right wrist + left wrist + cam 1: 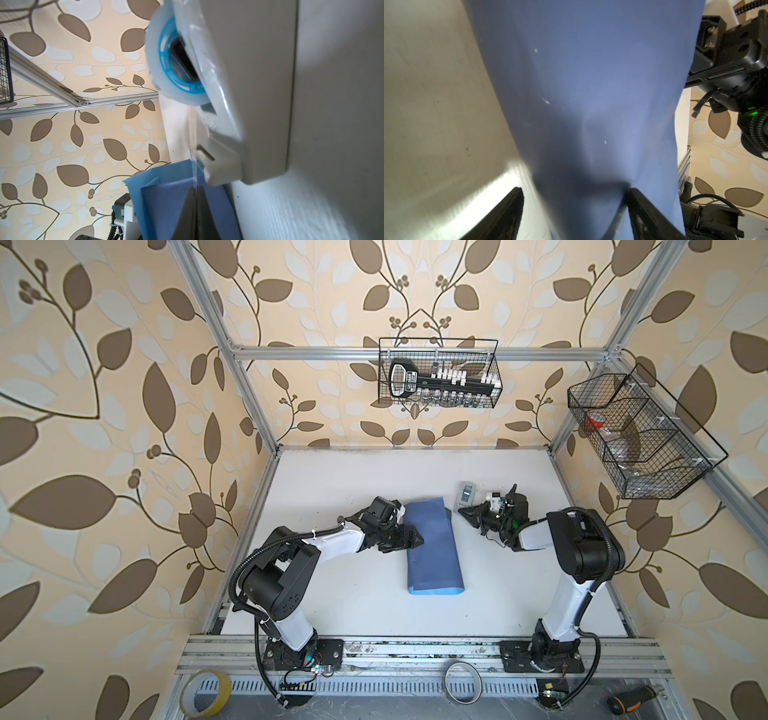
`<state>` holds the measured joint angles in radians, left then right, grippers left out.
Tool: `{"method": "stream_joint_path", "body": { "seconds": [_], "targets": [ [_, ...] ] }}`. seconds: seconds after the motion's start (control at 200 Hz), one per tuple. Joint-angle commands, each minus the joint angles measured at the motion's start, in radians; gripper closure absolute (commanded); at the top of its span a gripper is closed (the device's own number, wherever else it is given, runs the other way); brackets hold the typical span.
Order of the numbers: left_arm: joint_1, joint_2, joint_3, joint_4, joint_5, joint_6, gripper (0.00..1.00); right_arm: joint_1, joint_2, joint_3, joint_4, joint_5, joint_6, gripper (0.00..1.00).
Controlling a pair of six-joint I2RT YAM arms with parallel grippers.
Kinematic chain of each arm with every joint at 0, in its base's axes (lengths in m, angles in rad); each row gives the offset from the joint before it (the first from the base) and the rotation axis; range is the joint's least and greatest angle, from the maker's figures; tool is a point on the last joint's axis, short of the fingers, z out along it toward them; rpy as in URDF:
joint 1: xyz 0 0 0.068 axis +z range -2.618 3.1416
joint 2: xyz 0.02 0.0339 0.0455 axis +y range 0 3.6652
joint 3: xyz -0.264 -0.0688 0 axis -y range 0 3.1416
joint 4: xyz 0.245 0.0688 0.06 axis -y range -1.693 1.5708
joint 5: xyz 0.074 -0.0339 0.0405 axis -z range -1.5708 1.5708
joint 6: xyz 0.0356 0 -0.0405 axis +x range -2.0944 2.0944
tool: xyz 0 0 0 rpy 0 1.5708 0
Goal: Wrap a gift box in wrapping paper
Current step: Tear off the tape with the cutter.
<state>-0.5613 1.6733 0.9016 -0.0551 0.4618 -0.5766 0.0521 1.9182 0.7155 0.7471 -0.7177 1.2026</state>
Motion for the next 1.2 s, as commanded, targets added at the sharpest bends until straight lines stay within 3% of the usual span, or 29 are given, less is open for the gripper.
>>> {"method": "stream_joint_path", "body": {
  "seconds": [0.0,0.59,1.035,1.195],
  "targets": [
    [0.003,0.023,-0.026,-0.135,-0.087,0.04,0.2,0.013,0.023,-0.015,-0.081,-0.001,-0.057,1.0],
    [0.003,0.022,-0.026,-0.132,-0.085,0.039,0.2,0.016,0.059,0.065,-0.44,0.242,-0.315,1.0],
    [0.003,0.013,-0.036,-0.13,-0.085,0.04,0.2,0.039,0.021,0.06,-0.477,0.347,-0.31,1.0],
    [0.004,0.017,-0.034,-0.129,-0.084,0.041,0.2,0.037,-0.039,0.033,-0.423,0.307,-0.297,1.0]
  ]
}}
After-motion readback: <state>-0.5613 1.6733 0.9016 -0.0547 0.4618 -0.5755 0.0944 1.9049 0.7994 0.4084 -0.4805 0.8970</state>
